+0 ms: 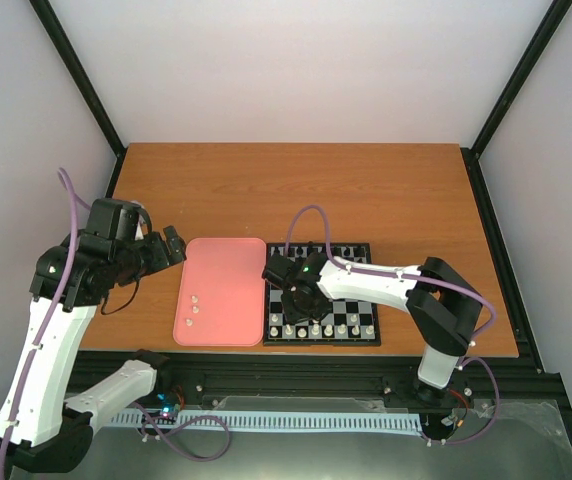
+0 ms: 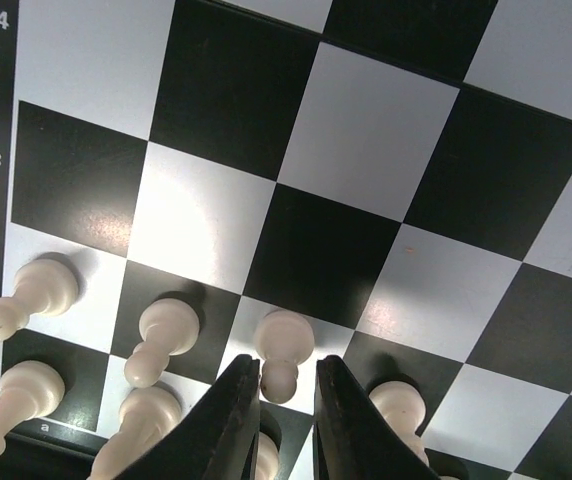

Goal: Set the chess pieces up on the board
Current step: Place the chess piece on the chessboard, then adjust the chess piece on the chessboard.

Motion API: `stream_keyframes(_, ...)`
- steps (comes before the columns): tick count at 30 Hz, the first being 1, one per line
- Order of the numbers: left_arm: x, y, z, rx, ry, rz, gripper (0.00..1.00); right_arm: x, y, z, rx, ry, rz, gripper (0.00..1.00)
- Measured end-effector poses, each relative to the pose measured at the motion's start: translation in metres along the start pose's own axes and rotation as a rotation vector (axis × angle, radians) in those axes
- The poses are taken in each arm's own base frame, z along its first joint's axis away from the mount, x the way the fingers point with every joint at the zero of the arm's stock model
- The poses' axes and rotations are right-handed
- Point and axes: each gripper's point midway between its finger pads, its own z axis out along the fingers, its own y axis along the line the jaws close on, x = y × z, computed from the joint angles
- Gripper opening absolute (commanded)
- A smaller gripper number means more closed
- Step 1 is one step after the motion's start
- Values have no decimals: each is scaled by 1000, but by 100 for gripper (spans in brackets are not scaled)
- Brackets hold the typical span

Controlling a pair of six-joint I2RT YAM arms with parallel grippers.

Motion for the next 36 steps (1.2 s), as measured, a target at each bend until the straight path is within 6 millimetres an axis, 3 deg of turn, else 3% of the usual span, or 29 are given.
stream_keyframes(13, 3, 2, -1, 2, -2, -1, 100, 3, 3, -4, -14, 3, -6, 18)
stream_keyframes(17, 4, 3, 0, 2, -2, -1, 100, 5, 3, -4, -13, 6, -6, 37)
stream_keyframes(21, 4, 3, 0, 1, -1, -1, 100, 6, -2, -5, 13, 7, -2, 41)
stream_keyframes(33, 4, 3, 0, 1, -2, -1, 100, -3, -3, -17, 30, -34, 3, 41)
stream_keyframes(36, 4, 3, 0, 1, -2, -1, 100, -6, -1, -19, 21, -43, 0, 34)
